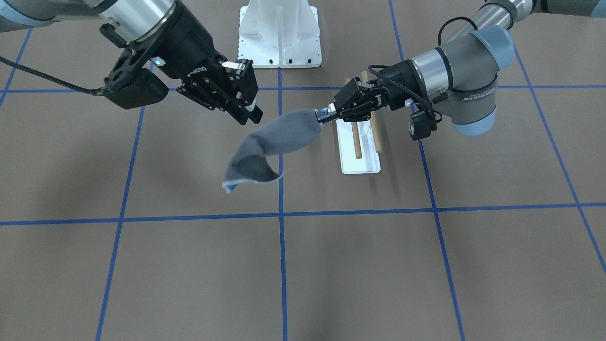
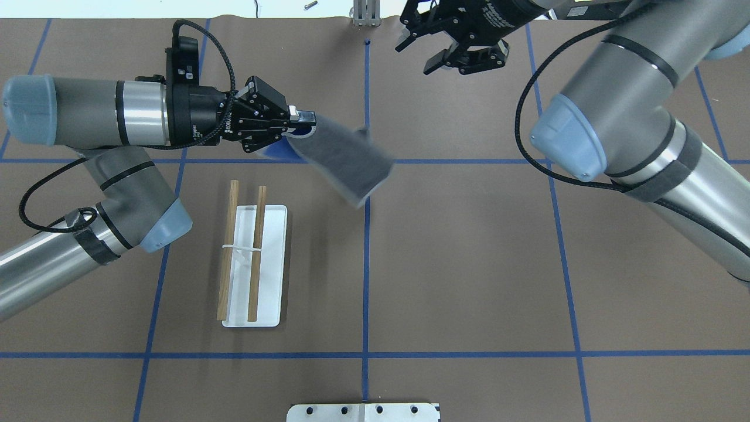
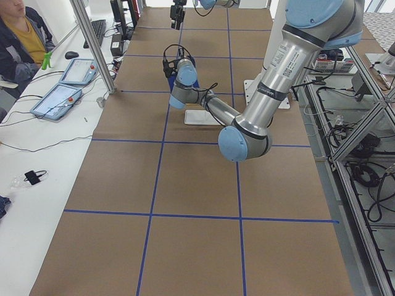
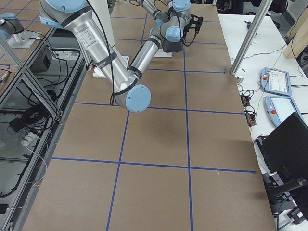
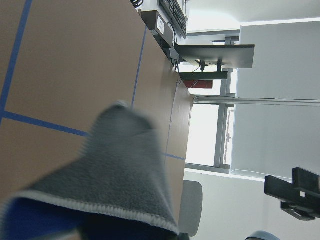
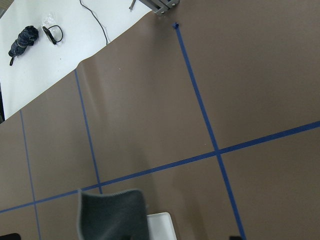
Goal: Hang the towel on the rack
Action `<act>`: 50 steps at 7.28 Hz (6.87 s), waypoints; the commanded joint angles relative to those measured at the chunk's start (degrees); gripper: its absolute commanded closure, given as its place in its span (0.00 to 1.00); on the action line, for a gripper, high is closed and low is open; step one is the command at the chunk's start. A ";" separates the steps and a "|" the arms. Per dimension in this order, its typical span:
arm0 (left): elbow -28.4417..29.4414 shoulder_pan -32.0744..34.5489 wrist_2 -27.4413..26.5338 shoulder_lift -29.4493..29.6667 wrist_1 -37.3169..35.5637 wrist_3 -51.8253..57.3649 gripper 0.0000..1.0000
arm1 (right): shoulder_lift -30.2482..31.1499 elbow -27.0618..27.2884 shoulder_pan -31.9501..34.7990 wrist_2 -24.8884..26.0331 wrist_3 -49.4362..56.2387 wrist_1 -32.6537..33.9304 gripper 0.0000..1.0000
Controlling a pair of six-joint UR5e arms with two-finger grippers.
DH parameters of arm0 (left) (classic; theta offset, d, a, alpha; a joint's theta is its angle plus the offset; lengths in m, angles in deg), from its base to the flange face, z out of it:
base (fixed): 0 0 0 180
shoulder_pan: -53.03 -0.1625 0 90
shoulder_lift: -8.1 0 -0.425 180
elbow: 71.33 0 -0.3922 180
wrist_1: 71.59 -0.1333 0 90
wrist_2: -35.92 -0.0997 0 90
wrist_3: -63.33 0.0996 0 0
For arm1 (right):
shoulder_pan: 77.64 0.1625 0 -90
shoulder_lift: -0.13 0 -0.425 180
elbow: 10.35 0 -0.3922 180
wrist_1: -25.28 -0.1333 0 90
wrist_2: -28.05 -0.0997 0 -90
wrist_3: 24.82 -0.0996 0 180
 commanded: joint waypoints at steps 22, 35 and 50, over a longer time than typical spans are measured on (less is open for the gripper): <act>-1.42 7.06 16.36 -27.57 20.06 2.87 1.00 | 18.90 -2.01 11.62 0.05 21.87 0.99 0.00; 1.76 31.57 14.95 -29.86 -21.27 57.97 0.02 | 28.81 -6.49 21.09 -3.09 50.03 0.46 0.00; -13.62 41.69 17.84 -33.46 -88.85 115.64 0.02 | 27.16 -16.69 30.60 -3.73 93.06 21.73 0.00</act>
